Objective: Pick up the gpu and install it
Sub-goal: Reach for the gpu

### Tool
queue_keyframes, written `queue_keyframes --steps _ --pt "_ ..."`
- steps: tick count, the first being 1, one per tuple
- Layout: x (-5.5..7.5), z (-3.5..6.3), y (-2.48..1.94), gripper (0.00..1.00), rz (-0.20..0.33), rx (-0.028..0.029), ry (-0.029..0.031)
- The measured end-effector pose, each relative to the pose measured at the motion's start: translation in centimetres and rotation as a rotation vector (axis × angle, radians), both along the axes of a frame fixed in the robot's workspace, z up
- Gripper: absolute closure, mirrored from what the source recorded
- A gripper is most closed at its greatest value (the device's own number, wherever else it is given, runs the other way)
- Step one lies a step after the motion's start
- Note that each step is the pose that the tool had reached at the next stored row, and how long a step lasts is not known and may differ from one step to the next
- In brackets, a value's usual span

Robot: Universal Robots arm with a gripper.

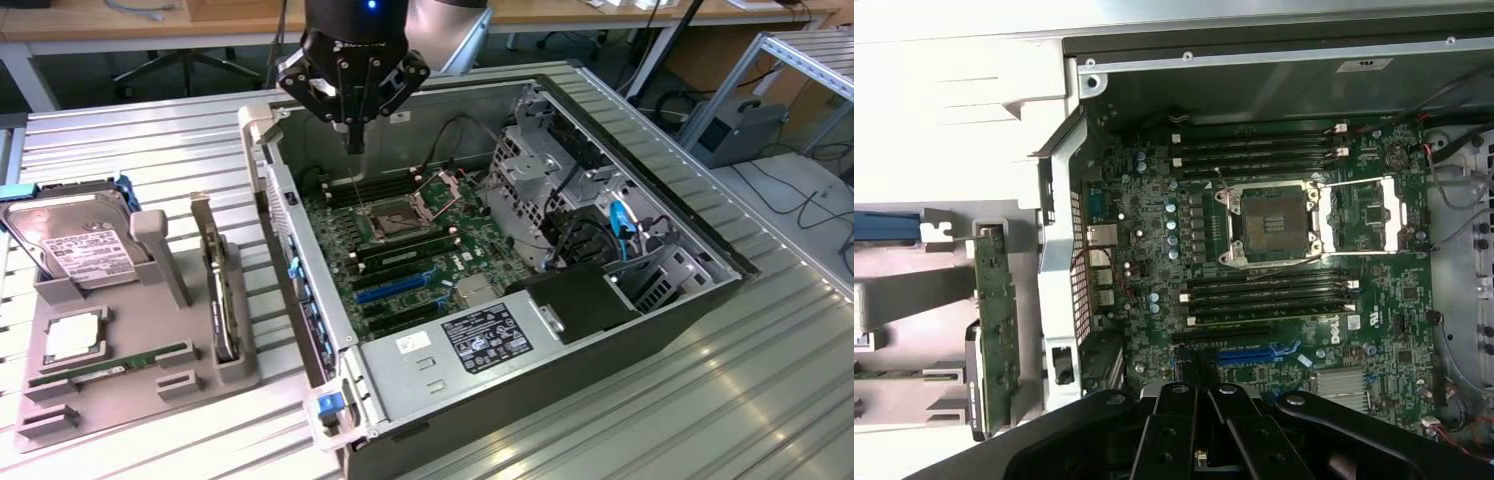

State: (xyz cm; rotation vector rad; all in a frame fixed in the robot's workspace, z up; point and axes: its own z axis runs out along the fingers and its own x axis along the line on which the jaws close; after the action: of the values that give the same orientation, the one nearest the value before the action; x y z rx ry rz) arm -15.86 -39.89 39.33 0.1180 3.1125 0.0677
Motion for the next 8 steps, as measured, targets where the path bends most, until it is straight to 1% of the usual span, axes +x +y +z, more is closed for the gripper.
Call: queue_keyframes --steps 8 --pt "-0.31 0.0 0.0 0.89 0.0 -0.0001 0.0"
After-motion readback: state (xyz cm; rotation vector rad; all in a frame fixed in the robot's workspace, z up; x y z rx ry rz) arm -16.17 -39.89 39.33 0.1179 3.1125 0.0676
